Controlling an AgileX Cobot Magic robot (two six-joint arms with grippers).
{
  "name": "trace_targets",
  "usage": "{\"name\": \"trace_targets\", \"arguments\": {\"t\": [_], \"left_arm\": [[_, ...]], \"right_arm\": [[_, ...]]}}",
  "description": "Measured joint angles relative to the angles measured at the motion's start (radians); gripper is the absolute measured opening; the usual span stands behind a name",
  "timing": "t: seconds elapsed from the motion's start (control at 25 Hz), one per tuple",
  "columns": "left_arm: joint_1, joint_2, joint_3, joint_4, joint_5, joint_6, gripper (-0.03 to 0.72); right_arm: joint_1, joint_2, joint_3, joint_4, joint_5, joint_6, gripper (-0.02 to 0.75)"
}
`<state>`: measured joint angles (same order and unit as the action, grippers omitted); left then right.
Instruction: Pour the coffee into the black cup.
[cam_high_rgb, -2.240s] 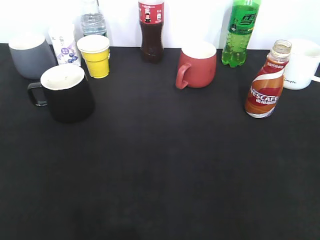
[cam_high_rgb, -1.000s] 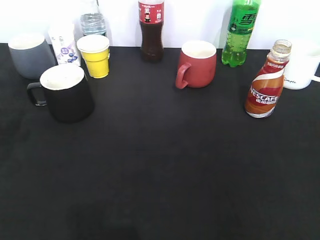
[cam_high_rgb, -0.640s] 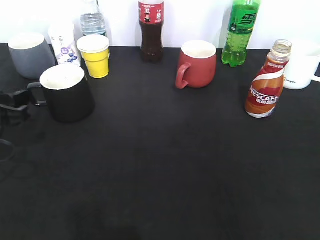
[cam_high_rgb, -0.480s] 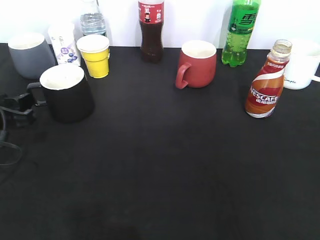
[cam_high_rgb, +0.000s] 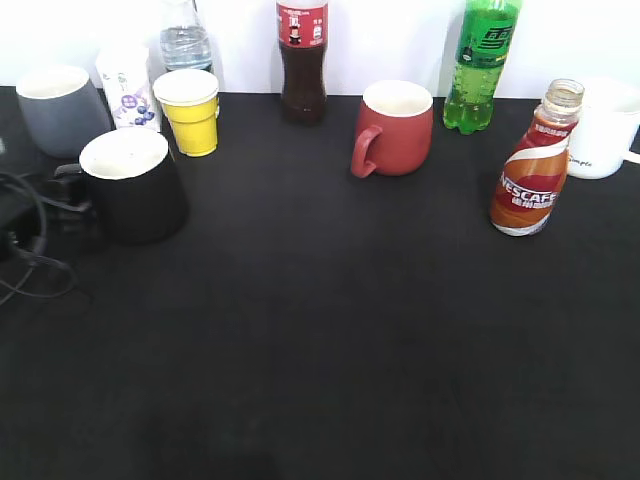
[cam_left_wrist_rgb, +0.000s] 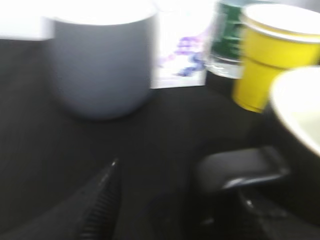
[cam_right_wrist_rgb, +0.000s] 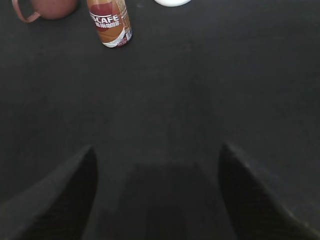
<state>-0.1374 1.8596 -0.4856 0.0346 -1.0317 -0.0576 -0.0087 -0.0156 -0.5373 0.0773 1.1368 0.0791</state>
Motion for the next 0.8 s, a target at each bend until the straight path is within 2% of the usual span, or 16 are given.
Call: {"name": "trace_targets", "arguments": {"t": [0.08,0.16,0.2,0.28,0.4,0.56,0.64,0.8], "left_arm": [[0.029,0.037,-0.039,0.065,-0.001,0.000,0.424],[0.050,0.077,-0.089,0.086,-0.006,0.000,0.372],[0.052,0.097,-0.110,0.102,-0.018,0.000,0.305],[0.054,0.112,-0.123,0.181,-0.040,-0.004,0.083],[0.057,0.117,-0.123,0.211,-0.071,-0.006,0.070],[0.041,0.065,-0.121,0.348,-0.114,-0.068,0.061],[0.013,0.031,-0.121,0.381,-0.124,-0.083,0.060],[-0.099,0.007,-0.135,0.406,-0.111,-0.089,0.060]], "right_arm": [[0.000,0.000,0.000,0.000,0.000,0.000,0.586],[0.000,0.000,0.000,0.000,0.000,0.000,0.586],[0.000,0.000,0.000,0.000,0.000,0.000,0.586],[0.000,0.000,0.000,0.000,0.000,0.001,0.586],[0.000,0.000,0.000,0.000,0.000,0.000,0.586],[0.000,0.000,0.000,0.000,0.000,0.000,0.586],[0.000,0.000,0.000,0.000,0.000,0.000,0.586],[0.000,0.000,0.000,0.000,0.000,0.000,0.586]]}}
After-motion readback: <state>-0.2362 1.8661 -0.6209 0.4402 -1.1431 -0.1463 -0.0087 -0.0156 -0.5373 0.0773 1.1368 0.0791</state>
